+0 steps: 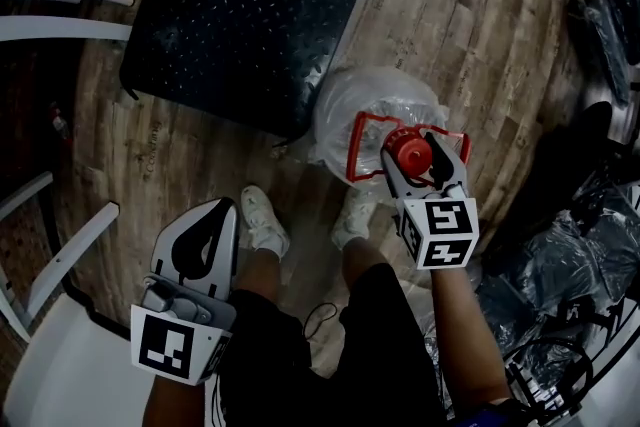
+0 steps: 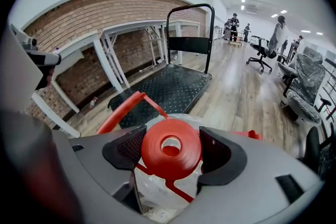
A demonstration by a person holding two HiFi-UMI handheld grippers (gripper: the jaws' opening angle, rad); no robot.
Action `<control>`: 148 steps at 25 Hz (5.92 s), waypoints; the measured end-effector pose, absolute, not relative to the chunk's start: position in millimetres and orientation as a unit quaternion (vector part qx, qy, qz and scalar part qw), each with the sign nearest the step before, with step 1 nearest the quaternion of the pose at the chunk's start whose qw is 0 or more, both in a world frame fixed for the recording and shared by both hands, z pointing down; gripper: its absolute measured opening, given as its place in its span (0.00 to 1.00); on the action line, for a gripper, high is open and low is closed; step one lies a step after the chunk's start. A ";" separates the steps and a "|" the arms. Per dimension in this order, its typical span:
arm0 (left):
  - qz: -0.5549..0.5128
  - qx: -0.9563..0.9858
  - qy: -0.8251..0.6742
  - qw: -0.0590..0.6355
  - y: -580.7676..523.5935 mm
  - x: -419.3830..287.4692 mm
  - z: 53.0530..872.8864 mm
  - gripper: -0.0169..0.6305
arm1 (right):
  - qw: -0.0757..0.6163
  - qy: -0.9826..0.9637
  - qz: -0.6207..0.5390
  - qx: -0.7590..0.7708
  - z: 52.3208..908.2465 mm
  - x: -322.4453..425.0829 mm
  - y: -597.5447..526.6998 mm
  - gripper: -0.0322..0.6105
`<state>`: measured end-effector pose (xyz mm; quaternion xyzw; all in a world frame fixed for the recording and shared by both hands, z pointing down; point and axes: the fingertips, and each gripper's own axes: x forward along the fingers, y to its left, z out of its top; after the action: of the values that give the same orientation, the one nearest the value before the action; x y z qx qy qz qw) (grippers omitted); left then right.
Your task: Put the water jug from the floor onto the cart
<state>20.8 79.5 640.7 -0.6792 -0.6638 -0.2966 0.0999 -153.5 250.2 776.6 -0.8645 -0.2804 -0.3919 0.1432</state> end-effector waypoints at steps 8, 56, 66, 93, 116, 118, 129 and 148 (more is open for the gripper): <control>-0.299 -0.684 -0.658 0.101 74.1 17.2 640.8 0.02 | 0.147 -0.308 -0.381 -0.859 766.2 -169.4 248.8 0.54; -0.410 -0.737 -0.536 0.038 28.3 270.0 513.9 0.02 | 0.087 -0.156 -0.471 -0.864 515.5 191.1 286.9 0.54; -0.416 -0.731 -0.541 0.035 26.9 277.5 518.4 0.02 | 0.071 -0.148 -0.500 -0.850 537.0 192.9 282.7 0.54; -0.358 -0.726 -0.585 0.049 72.5 286.4 472.2 0.02 | 0.074 -0.181 -0.403 -0.894 452.2 165.9 285.5 0.54; -0.256 -0.707 -0.659 -0.023 92.0 316.5 265.8 0.02 | 0.053 -0.276 -0.270 -0.921 218.1 128.8 205.3 0.17; -0.250 -0.703 -0.665 -0.024 91.5 312.0 253.8 0.02 | 0.062 -0.277 -0.268 -0.921 209.5 122.7 194.4 0.15; -0.222 -0.693 -0.685 -0.039 84.0 244.1 195.8 0.02 | 0.049 -0.283 -0.242 -0.927 157.6 48.8 171.6 0.05; -0.207 -0.731 -0.649 -0.036 -15.2 140.4 129.3 0.02 | 0.033 -0.253 -0.227 -0.940 100.1 -45.2 95.7 0.05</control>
<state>140.4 -15.2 129.3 -0.7308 -0.6495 -0.2071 -0.0358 -45.2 95.7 100.1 -0.9397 -0.2533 -0.2275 0.0332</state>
